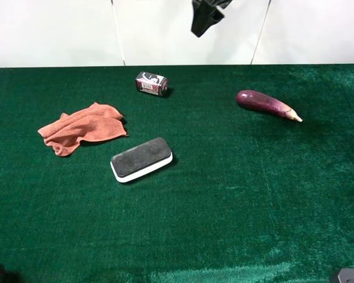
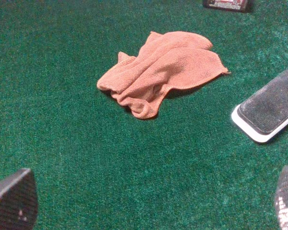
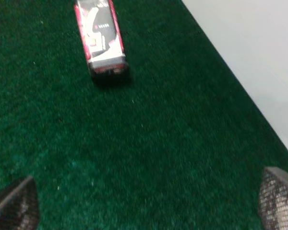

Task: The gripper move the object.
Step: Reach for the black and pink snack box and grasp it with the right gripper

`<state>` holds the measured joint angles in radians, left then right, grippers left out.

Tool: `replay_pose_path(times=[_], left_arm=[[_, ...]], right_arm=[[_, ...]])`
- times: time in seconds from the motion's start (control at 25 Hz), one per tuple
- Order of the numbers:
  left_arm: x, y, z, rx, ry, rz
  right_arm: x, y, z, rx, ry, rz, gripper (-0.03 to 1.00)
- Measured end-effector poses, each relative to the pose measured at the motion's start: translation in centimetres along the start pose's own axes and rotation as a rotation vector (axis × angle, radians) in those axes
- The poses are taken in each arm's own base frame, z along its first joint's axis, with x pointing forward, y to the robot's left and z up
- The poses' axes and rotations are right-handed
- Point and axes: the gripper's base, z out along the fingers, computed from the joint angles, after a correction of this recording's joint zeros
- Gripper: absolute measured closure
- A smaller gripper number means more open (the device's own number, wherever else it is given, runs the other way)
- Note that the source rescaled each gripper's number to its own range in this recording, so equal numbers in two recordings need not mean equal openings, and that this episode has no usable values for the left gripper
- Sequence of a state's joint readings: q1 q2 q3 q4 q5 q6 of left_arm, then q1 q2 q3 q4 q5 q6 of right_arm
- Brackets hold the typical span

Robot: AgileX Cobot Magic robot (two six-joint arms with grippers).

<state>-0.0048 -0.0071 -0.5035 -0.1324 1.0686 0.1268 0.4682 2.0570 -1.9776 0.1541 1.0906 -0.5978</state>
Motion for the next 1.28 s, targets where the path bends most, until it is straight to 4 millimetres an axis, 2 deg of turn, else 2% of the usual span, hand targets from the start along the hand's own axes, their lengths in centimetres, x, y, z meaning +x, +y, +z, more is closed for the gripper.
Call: replay_pose_path(times=[0.28, 0.56, 1.08, 1.28], left_arm=[[0.0, 0.0, 0.0, 0.0, 0.0, 0.0], [0.0, 0.0, 0.0, 0.0, 0.0, 0.0], [0.0, 0.0, 0.0, 0.0, 0.0, 0.0], [0.0, 0.0, 0.0, 0.0, 0.0, 0.0]], right_arm=[[-2.5, 1.3, 3.2, -0.04, -0.019, -0.076, -0.03], [-3.9, 2.6, 6.4, -0.075, -0.023, -0.135, -0.03], [-3.6, 2.7, 13.8, -0.091, -0.003, -0.165, -0.03], [-3.3, 2.7, 15.3, -0.086, -0.007, -0.171, -0.03]])
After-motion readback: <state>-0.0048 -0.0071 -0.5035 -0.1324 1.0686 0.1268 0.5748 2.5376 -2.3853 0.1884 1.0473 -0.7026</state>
